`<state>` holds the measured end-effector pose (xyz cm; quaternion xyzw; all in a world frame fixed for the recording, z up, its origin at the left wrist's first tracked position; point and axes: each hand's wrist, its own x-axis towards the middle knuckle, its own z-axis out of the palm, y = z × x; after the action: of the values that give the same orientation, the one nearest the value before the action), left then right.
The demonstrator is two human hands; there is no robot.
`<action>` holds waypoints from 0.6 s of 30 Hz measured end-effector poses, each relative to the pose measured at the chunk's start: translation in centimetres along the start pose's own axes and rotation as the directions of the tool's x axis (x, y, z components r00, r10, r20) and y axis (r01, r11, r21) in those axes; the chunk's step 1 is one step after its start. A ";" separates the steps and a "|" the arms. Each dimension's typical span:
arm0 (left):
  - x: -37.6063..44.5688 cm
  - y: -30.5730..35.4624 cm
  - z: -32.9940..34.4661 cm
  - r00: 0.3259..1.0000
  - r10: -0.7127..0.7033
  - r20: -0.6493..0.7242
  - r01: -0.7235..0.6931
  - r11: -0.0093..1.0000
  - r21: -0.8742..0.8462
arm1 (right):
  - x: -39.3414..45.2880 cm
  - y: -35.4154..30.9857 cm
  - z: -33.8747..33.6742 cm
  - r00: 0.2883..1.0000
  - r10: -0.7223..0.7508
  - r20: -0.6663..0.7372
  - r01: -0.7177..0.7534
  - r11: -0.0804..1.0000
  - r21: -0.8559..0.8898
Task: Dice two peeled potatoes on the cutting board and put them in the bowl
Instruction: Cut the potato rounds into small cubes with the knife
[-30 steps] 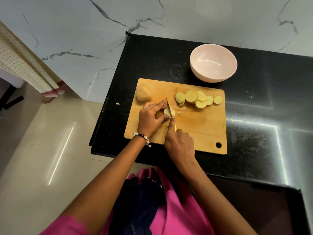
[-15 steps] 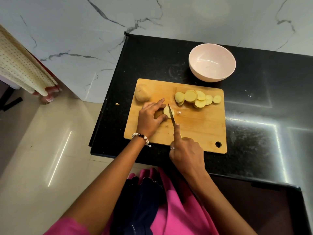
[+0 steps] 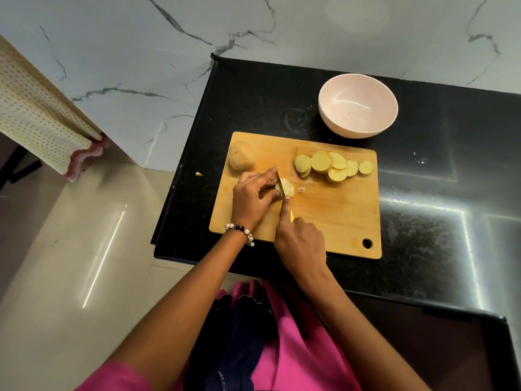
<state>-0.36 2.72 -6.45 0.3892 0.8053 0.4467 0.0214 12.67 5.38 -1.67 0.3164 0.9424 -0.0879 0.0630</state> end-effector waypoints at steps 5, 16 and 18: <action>0.0 0.0 0.0 1.000 -0.010 0.010 0.010 1.000 -0.009 | -4.0 0.6 0.5 0.999 -0.013 0.031 0.011 0.998 0.062; -0.2 1.0 -0.5 0.996 -0.089 0.020 0.089 0.996 -0.023 | -3.4 2.1 -1.4 0.996 0.075 0.048 -0.083 0.971 0.223; -0.5 1.8 -0.3 0.992 -0.124 -0.008 0.124 0.991 0.056 | -3.2 2.4 -1.5 0.995 0.100 -0.012 -0.093 0.957 0.275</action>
<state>0.96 2.74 -5.17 0.3379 0.8403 0.4225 0.0360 16.54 5.72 0.05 0.3687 0.9054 -0.2100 0.0108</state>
